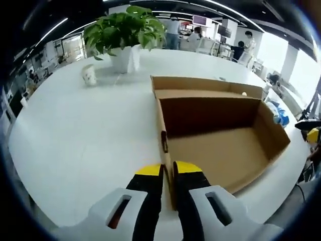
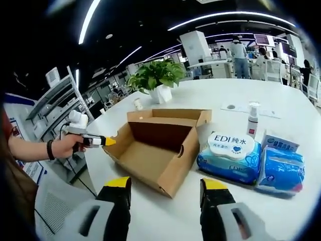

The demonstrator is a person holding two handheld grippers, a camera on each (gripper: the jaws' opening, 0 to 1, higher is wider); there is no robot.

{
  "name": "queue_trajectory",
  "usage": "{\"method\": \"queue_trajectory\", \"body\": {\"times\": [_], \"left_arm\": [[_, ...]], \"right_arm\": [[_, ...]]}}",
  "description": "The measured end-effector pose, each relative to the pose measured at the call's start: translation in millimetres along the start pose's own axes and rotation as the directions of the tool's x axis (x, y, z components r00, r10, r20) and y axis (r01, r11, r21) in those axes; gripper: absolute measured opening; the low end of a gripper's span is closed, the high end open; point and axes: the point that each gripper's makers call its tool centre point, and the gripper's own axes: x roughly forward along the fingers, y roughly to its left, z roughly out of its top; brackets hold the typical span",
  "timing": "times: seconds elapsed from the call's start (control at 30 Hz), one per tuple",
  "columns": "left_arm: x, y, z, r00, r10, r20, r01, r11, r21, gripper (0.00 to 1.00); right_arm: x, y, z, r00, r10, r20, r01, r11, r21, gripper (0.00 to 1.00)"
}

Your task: Operate the shoe box by opening the lid, removing the specified soft item, and placing it in the target area until the item is outside and the box remains undamaged.

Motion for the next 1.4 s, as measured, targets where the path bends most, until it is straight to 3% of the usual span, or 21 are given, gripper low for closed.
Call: {"method": "queue_trajectory", "body": {"times": [0.07, 0.47, 0.7, 0.83, 1.07, 1.2, 1.4], "left_arm": [[-0.1, 1.0, 0.0, 1.000, 0.011, 0.001, -0.011, 1.000, -0.003, 0.06], [0.1, 4.1, -0.3, 1.000, 0.001, 0.003, 0.000, 0.999, -0.048, 0.06], [0.7, 3.8, -0.2, 1.000, 0.004, 0.004, -0.004, 0.999, -0.051, 0.06], [0.5, 4.8, -0.8, 1.000, -0.011, 0.016, 0.012, 0.996, -0.086, 0.06], [2.0, 4.4, -0.2, 1.000, -0.014, 0.015, 0.015, 0.997, -0.079, 0.06], [2.2, 4.3, -0.1, 1.000, -0.018, 0.016, 0.019, 0.996, -0.083, 0.06], [5.9, 6.8, -0.3, 1.000, -0.021, 0.015, 0.022, 0.996, -0.081, 0.06]], "right_arm": [[0.9, -3.5, 0.1, 1.000, -0.012, -0.003, 0.012, 1.000, 0.018, 0.43], [21.3, 0.2, 22.2, 1.000, -0.002, -0.009, 0.002, 1.000, 0.007, 0.47], [41.1, -2.1, 55.2, 1.000, -0.005, 0.004, 0.005, 1.000, -0.023, 0.50], [54.4, -10.2, 79.3, 0.999, -0.032, 0.004, 0.032, 0.999, -0.034, 0.50], [75.3, -30.1, 111.0, 0.996, -0.090, -0.004, 0.090, 0.996, -0.030, 0.52], [87.8, -50.3, 120.6, 0.988, -0.154, -0.024, 0.154, 0.988, -0.006, 0.51], [106.8, -63.5, 127.2, 0.983, -0.176, -0.057, 0.178, 0.984, 0.028, 0.49]]}}
